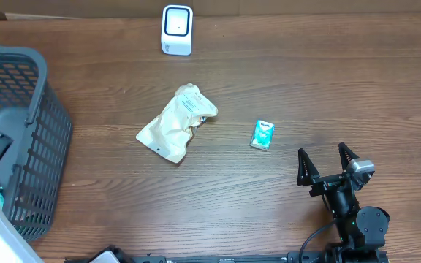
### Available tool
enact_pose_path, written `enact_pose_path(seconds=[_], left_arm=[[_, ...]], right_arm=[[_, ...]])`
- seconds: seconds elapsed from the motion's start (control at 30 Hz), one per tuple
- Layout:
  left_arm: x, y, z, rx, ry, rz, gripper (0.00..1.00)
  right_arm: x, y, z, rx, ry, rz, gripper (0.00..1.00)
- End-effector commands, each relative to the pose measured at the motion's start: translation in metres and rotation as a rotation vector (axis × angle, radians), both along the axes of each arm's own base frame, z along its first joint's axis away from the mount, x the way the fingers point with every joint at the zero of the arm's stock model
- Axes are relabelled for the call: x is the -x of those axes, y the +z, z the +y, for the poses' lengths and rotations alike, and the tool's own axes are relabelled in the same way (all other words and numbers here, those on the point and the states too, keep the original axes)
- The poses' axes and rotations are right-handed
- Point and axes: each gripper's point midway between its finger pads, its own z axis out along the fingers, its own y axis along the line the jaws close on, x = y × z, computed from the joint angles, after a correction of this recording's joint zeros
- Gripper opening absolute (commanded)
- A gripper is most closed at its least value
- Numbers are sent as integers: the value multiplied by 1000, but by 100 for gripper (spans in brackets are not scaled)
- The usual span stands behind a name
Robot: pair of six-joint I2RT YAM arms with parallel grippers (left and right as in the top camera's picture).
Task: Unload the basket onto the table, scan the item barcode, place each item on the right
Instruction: 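Reach the left gripper into the basket and grasp the brown-lidded jar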
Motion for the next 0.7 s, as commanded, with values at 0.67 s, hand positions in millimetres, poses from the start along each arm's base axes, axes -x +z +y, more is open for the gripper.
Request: enact_pose_path(seconds=[0.67], left_arm=[[38,-199,40,224,56,248,77]], right_arm=[[0,-2,0,1,3,-2,100]])
